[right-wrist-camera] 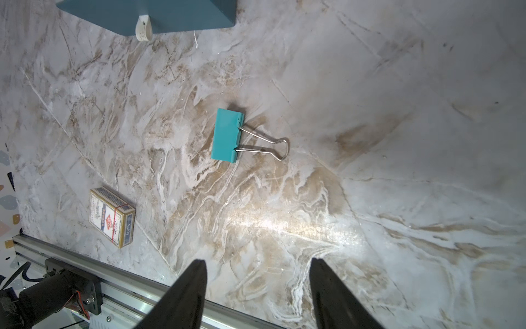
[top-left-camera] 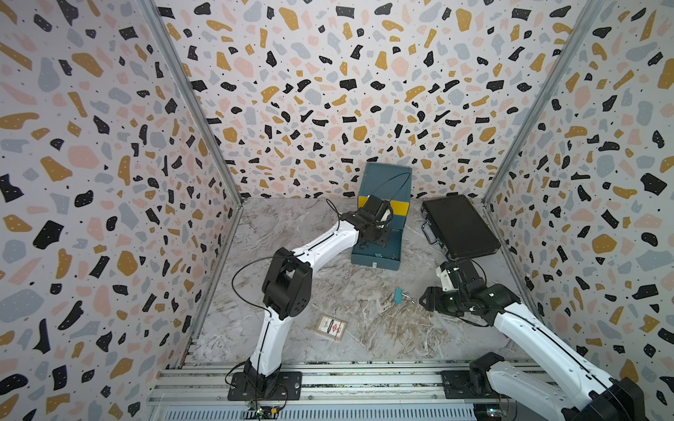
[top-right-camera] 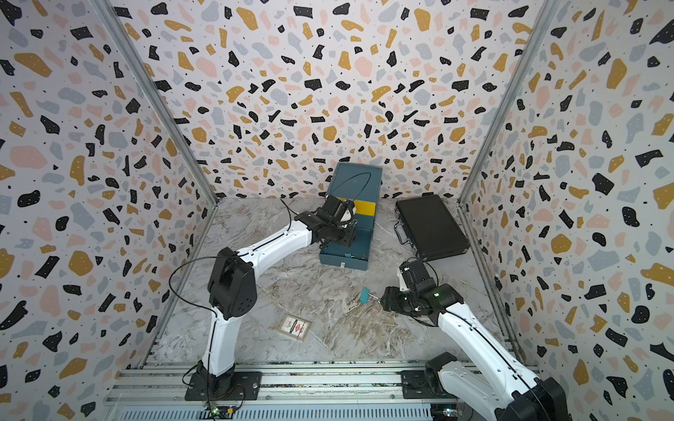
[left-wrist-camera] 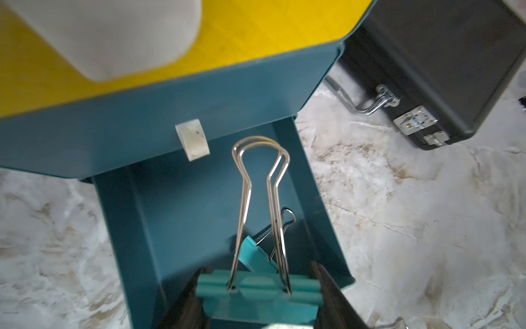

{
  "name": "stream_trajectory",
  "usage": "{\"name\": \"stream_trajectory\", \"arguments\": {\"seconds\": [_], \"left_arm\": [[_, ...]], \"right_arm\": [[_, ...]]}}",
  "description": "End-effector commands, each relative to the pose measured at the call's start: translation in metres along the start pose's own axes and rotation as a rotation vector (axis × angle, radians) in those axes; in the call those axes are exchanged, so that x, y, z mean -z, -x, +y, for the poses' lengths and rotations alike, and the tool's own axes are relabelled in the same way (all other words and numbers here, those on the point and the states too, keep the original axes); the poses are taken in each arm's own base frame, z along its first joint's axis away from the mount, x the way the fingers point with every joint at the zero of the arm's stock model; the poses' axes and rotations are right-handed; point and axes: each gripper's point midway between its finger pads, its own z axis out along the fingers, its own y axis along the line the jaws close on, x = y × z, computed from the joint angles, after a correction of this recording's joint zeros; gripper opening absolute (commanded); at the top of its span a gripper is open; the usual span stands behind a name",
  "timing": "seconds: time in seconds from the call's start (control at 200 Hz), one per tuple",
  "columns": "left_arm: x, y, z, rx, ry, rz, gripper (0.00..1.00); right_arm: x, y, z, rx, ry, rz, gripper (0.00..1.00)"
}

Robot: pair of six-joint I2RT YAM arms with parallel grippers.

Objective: Put the binder clips in the drawer according to color
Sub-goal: Place the binder clip in the drawer.

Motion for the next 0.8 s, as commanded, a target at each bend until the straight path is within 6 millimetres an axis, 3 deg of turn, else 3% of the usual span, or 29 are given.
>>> {"name": "stream_trajectory", "arguments": {"seconds": [0.0,0.19,0.24,0.39,0.656,0.726,0.796], "left_arm": [[0.001,-0.008,0.009,0.045,0.031,0.050,0.35],[-0.002,-0.017,0.012,0.082,0.030,0.064,0.51],[-0.001,-0.019,0.013,0.093,0.037,0.060,0.61],[0.012,-0.012,0.015,0.150,0.020,0.019,0.76],[0.041,-0.004,0.017,0.228,-0.009,-0.041,0.79],[0.051,-0.004,0.022,0.269,-0.010,-0.069,0.78],[0.061,-0.006,0.027,0.314,-0.026,-0.089,0.77]], "right_arm": [[0.006,0.005,0.003,0.009,0.004,-0.028,0.63],[-0.009,0.011,0.007,0.041,0.004,0.004,0.66],[-0.014,0.014,0.008,0.085,-0.008,0.015,0.68],[-0.024,0.031,0.014,0.278,-0.046,0.011,0.71],[-0.020,0.061,0.044,0.638,-0.073,-0.011,0.71],[-0.027,0.055,0.054,0.711,-0.038,0.018,0.72],[-0.041,0.043,0.051,0.800,-0.069,0.066,0.72]]}}
